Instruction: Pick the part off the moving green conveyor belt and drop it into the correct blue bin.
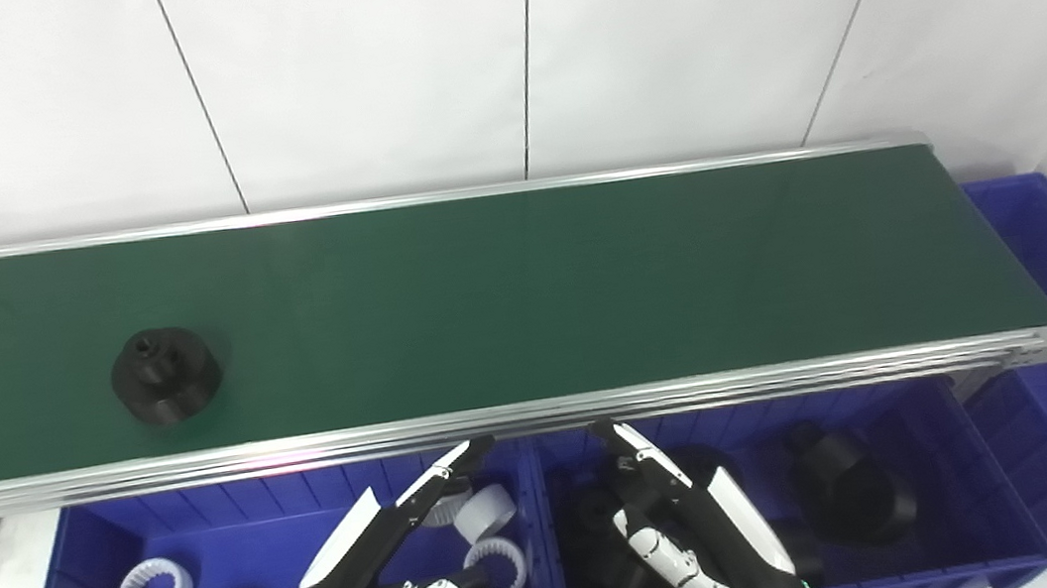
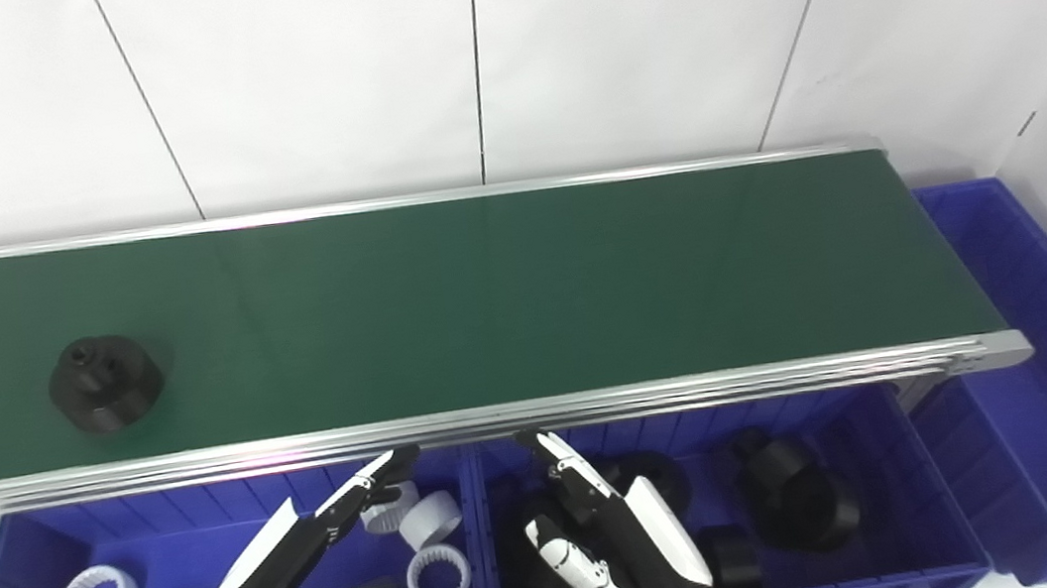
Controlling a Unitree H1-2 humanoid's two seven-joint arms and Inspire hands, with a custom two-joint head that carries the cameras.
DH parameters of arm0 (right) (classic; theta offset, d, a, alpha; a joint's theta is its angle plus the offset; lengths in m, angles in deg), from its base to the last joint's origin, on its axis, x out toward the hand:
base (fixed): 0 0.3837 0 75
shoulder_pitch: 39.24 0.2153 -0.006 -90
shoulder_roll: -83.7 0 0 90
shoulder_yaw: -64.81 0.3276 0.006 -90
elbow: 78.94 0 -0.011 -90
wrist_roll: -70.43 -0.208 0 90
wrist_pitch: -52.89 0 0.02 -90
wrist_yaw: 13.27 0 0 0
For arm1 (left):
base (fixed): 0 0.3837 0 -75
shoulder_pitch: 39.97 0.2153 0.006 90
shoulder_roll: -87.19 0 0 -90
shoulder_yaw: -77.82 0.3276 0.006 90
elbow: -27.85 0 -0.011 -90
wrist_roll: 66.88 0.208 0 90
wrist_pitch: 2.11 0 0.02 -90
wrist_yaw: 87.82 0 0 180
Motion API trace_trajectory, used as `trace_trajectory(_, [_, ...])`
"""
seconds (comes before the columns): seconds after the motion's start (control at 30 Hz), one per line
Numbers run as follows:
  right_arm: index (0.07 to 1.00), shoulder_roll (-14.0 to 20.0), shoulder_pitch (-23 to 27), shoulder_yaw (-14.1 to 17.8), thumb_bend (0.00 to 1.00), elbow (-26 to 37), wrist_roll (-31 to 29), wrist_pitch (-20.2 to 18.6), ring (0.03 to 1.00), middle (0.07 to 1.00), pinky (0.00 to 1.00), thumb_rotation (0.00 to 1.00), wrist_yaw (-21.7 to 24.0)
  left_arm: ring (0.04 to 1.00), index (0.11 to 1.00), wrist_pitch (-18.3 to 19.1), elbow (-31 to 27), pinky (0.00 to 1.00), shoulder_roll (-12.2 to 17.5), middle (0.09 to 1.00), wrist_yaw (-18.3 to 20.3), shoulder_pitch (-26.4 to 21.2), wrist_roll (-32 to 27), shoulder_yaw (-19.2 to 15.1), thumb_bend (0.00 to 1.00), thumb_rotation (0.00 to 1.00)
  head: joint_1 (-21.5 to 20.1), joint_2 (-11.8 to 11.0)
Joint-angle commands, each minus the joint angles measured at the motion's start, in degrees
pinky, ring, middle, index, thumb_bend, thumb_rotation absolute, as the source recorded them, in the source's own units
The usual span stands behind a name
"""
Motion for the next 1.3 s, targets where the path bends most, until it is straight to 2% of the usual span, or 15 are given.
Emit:
trace_trajectory(0.0, [0.935, -0.08, 0.17, 0.01, 0.38, 1.82, -0.54, 0.71, 0.927, 0.962, 0.87, 0.96, -0.34, 0.939, 0.948, -1.11, -1.98, 0.89, -0.12, 0.965, -0.49, -0.09, -0.63, -0.18, 0.39, 0.73, 0.2, 0.03])
trace_trajectory(0.2, [0.937, 0.42, -0.19, 0.11, 0.37, 1.41, -1.33, 1.62, 0.932, 0.962, 0.88, 0.95, -0.26, 0.941, 0.946, -1.53, -1.32, 0.89, -0.85, 0.961, -0.81, 0.17, -0.14, 0.2, 0.38, 0.7, 4.38, -1.97])
trace_trajectory(0.23, [0.938, 0.67, -0.41, 0.14, 0.37, 1.23, -1.53, 2.02, 0.934, 0.962, 0.88, 0.95, -0.27, 0.94, 0.945, -1.95, -0.76, 0.89, -1.14, 0.96, -0.94, 0.27, 0.02, 0.41, 0.38, 0.7, 7.31, -3.92])
trace_trajectory(0.27, [0.935, 0.86, -0.57, 0.16, 0.36, 1.05, -1.67, 2.34, 0.933, 0.96, 0.88, 0.94, -0.31, 0.939, 0.943, -2.3, -0.29, 0.89, -1.37, 0.957, -1.06, 0.35, 0.15, 0.58, 0.38, 0.67, 7.76, -4.3])
trace_trajectory(0.3, [0.933, 1.17, -0.77, 0.2, 0.35, 0.42, -1.7, 3.22, 0.931, 0.958, 0.88, 0.94, -0.55, 0.934, 0.943, -2.97, 0.63, 0.88, -1.69, 0.955, -1.25, 0.39, 0.33, 0.9, 0.39, 0.67, 10.42, -6.68])
trace_trajectory(0.33, [0.933, 1.4, -0.9, 0.2, 0.35, -0.04, -1.73, 3.85, 0.931, 0.958, 0.88, 0.94, -0.75, 0.933, 0.943, -3.46, 1.27, 0.88, -1.9, 0.955, -1.39, 0.41, 0.46, 1.12, 0.39, 0.66, 10.42, -6.68])
trace_trajectory(0.37, [0.933, 1.72, -1.06, 0.24, 0.35, -1.01, -2.01, 4.76, 0.93, 0.957, 0.88, 0.94, -0.92, 0.931, 0.944, -3.88, 2.28, 0.88, -2.11, 0.954, -1.71, 0.39, 0.74, 1.54, 0.39, 0.66, 13.01, -9.71])
trace_trajectory(0.4, [0.933, 1.93, -1.15, 0.26, 0.36, -1.7, -2.23, 5.41, 0.93, 0.957, 0.88, 0.94, -1.04, 0.926, 0.944, -4.15, 2.96, 0.86, -2.22, 0.956, -1.98, 0.37, 0.93, 1.87, 0.4, 0.66, 13.01, -9.71])
trace_trajectory(0.47, [0.935, 2.57, -1.05, 0.09, 0.35, -4.34, -1.95, 7.47, 0.931, 0.957, 0.88, 0.95, -2.11, 0.916, 0.942, -4.31, 4.66, 0.84, -2.21, 0.956, -3.25, 0.21, 1.94, 2.81, 0.43, 0.67, 15.33, -15.26])
trace_trajectory(0.53, [0.929, 3.06, -0.91, -0.31, 0.33, -6.11, -1.63, 8.28, 0.921, 0.951, 0.86, 0.94, -3.29, 0.909, 0.934, -4.32, 5.71, 0.83, -1.97, 0.952, -4.22, -0.04, 2.38, 3.55, 0.44, 0.65, 15.41, -15.48])
trace_trajectory(0.6, [0.918, 3.31, -0.54, -0.75, 0.31, -7.57, -0.89, 8.35, 0.911, 0.943, 0.84, 0.91, -4.53, 0.902, 0.926, -4.33, 6.63, 0.82, -1.55, 0.948, -5.15, -0.49, 2.47, 4.38, 0.46, 0.62, 15.78, -18.39])
trace_trajectory(0.8, [0.905, 4.22, 0.66, -2.61, 0.27, -9.49, -0.56, 8.37, 0.912, 0.939, 0.83, 0.84, -7.09, 0.898, 0.913, -4.33, 7.96, 0.81, -0.75, 0.941, -6.92, -1.44, 2.61, 5.88, 0.48, 0.56, 15.3, -19.6])
trace_trajectory(1.0, [0.905, 5.01, 1.49, -3.92, 0.26, -9.69, -2.16, 8.37, 0.918, 0.936, 0.85, 0.77, -8.07, 0.892, 0.908, -4.33, 8.04, 0.8, -0.44, 0.937, -7.83, -2.09, 2.22, 6.71, 0.48, 0.51, 14.73, -19.07])
trace_trajectory(1.27, [0.905, 5.1, 3.06, -2.86, 0.31, -6.69, -2.37, 8.34, 0.907, 0.936, 0.83, 0.8, -8.65, 0.887, 0.907, -4.33, 8.02, 0.79, -0.54, 0.933, -7.78, -2.39, 1.63, 6.67, 0.49, 0.5, 14.51, -18.61])
